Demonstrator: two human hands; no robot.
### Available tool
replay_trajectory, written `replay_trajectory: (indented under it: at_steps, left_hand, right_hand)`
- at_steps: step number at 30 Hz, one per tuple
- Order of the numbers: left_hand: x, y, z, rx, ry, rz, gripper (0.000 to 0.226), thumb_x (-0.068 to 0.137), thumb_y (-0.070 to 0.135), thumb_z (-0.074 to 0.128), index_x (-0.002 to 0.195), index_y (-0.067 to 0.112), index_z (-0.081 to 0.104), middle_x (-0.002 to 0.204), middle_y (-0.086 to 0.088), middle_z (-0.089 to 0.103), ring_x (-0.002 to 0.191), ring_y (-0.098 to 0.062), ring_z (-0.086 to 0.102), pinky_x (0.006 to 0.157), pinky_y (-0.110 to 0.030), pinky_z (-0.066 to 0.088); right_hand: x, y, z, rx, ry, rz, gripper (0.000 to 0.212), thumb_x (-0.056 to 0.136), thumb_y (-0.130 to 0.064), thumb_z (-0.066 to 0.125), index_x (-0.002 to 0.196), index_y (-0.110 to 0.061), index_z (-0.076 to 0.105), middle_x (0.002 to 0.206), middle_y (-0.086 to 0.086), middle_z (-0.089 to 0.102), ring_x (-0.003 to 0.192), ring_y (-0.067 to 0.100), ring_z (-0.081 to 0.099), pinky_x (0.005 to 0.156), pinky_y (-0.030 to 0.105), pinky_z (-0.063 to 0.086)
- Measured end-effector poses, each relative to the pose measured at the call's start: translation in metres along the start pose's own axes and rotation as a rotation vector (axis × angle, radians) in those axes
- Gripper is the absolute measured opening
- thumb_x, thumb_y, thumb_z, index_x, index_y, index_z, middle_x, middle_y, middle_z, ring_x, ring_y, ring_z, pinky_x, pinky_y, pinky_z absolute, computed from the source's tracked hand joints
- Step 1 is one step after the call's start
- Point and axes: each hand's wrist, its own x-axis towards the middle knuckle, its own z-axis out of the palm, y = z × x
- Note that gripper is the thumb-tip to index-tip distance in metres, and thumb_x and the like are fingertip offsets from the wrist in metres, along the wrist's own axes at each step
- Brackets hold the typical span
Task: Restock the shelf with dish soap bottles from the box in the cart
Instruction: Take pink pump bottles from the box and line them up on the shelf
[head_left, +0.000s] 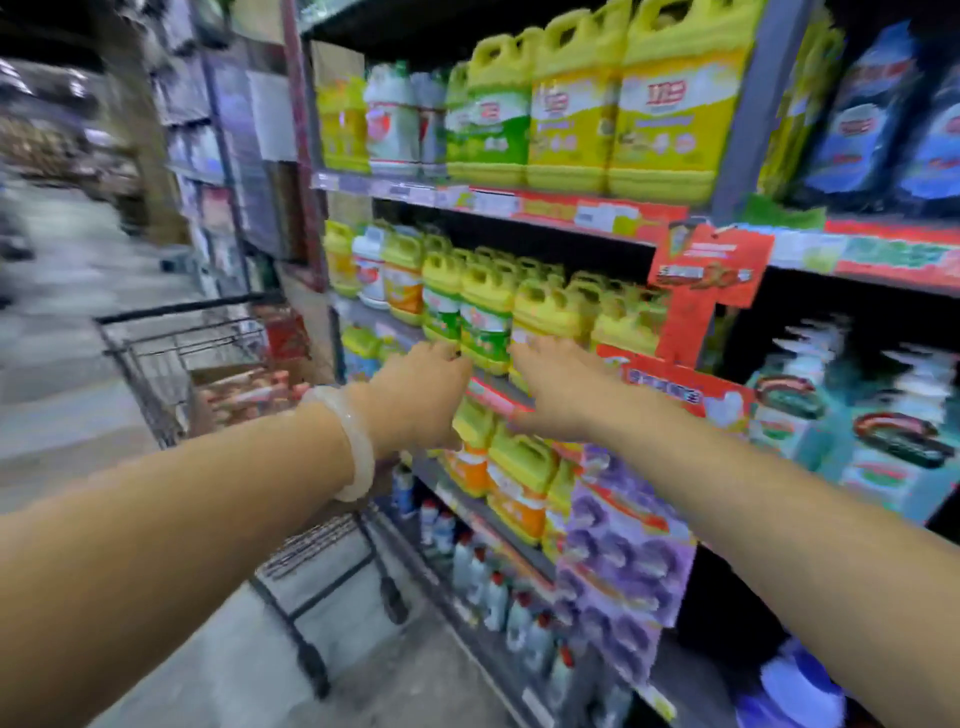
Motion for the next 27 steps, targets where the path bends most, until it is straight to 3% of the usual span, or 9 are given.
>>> replay_trajectory:
  at_steps: [6, 14, 19, 27]
  left_hand:
    - [-0.059, -0.119, 0.074, -0.009, -0.132, -0.182, 0.073, 0.073, 0.043, 0.072, 0.133, 0.014, 0.04, 0.134, -0.01, 0.043, 0.124, -0.031, 0.043, 0.1, -0.043, 0.042]
    - [-0.076, -0.245, 0.143, -0.071, -0.18, -0.406, 0.074, 0.073, 0.044, 0.071, 0.134, 0.016, 0.041, 0.135, -0.006, 0.046, 0.122, -0.027, 0.045, 0.101, -0.042, 0.043]
    - [-0.038, -0.325, 0.181, -0.072, -0.256, -0.432, 0.071, 0.076, 0.043, 0.07, 0.134, 0.015, 0.04, 0.136, -0.008, 0.043, 0.124, -0.027, 0.043, 0.103, -0.04, 0.041]
    - [0.064, -0.448, 0.21, -0.106, -0.282, -0.439, 0.078, 0.078, 0.038, 0.071, 0.142, 0.016, 0.034, 0.14, -0.008, 0.041, 0.128, -0.027, 0.038, 0.105, -0.04, 0.04]
  right_hand:
    - [0.078, -0.131, 0.05, 0.052, -0.157, -0.202, 0.071, 0.078, -0.045, 0.07, 0.131, -0.01, 0.038, 0.139, 0.015, 0.039, 0.131, 0.035, 0.036, 0.105, 0.043, 0.037]
    - [0.185, -0.226, 0.099, 0.078, -0.243, -0.324, 0.071, 0.08, -0.046, 0.069, 0.133, -0.012, 0.036, 0.135, 0.013, 0.041, 0.127, 0.035, 0.038, 0.099, 0.044, 0.04]
    - [0.28, -0.256, 0.138, 0.1, -0.273, -0.346, 0.074, 0.082, -0.045, 0.066, 0.138, -0.011, 0.033, 0.138, 0.012, 0.039, 0.129, 0.035, 0.036, 0.104, 0.046, 0.037]
    - [0.441, -0.277, 0.163, 0.186, -0.328, -0.284, 0.068, 0.08, -0.043, 0.069, 0.132, -0.011, 0.038, 0.134, 0.014, 0.043, 0.126, 0.035, 0.04, 0.1, 0.044, 0.04]
